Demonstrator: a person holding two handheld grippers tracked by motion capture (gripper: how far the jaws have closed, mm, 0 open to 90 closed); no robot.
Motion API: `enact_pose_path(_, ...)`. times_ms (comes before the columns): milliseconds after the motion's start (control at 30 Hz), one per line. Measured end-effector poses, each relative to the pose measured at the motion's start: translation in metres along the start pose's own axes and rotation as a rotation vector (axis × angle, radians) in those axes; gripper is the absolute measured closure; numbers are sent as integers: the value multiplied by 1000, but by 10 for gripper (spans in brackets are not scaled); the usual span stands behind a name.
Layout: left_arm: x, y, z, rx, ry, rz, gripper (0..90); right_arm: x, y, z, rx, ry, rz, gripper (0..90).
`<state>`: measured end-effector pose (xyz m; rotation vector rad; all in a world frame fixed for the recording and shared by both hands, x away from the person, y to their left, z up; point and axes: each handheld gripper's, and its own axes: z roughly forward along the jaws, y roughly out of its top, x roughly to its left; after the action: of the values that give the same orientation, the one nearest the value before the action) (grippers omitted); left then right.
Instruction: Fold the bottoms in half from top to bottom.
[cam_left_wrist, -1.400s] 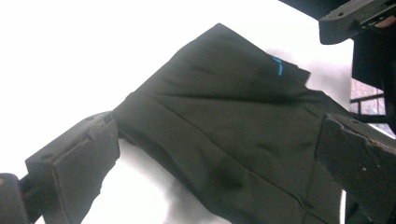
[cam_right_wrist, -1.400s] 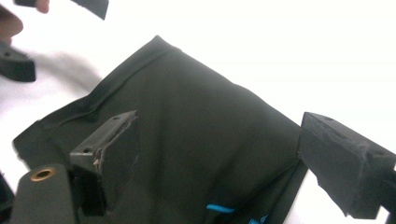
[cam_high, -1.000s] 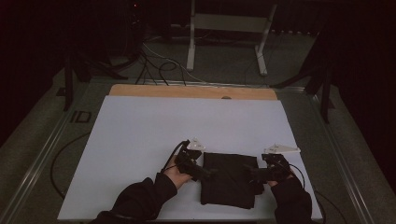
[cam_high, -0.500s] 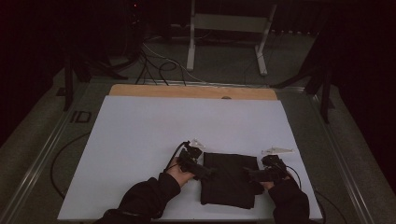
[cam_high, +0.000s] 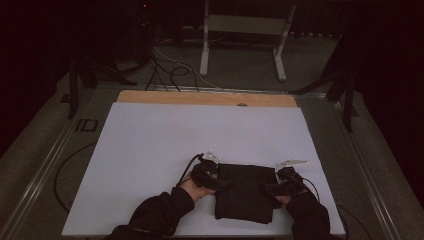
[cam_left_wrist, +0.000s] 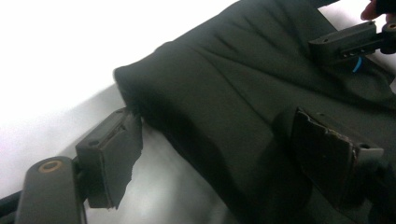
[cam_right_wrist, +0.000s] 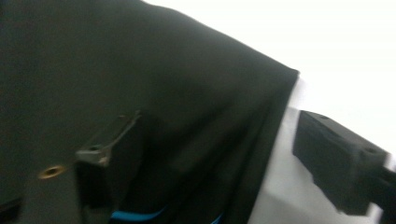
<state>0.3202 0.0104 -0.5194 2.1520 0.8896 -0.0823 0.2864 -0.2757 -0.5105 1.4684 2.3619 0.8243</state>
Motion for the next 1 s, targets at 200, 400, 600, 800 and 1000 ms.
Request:
enact_pose_path(200, -4, 0, 2, 16, -43, 0, 400, 3, 0, -3, 5, 39, -16, 402)
enact_pose_path(400, -4, 1, 3, 33, -61, -7, 520, 5, 0, -5, 3, 73, -34, 562)
enact_pose_path(600, -5, 2, 3, 37, -75, -7, 621, 8, 0, -5, 4, 105, -47, 697)
enact_pose_path(800, -6, 5, -1, 24, -87, -2, 733, 15, 1, -8, -12, 81, -79, 773)
enact_pose_path(1000, -9, 8, -7, 12, -101, 8, 753, 18, 3, -13, -38, 80, -95, 781)
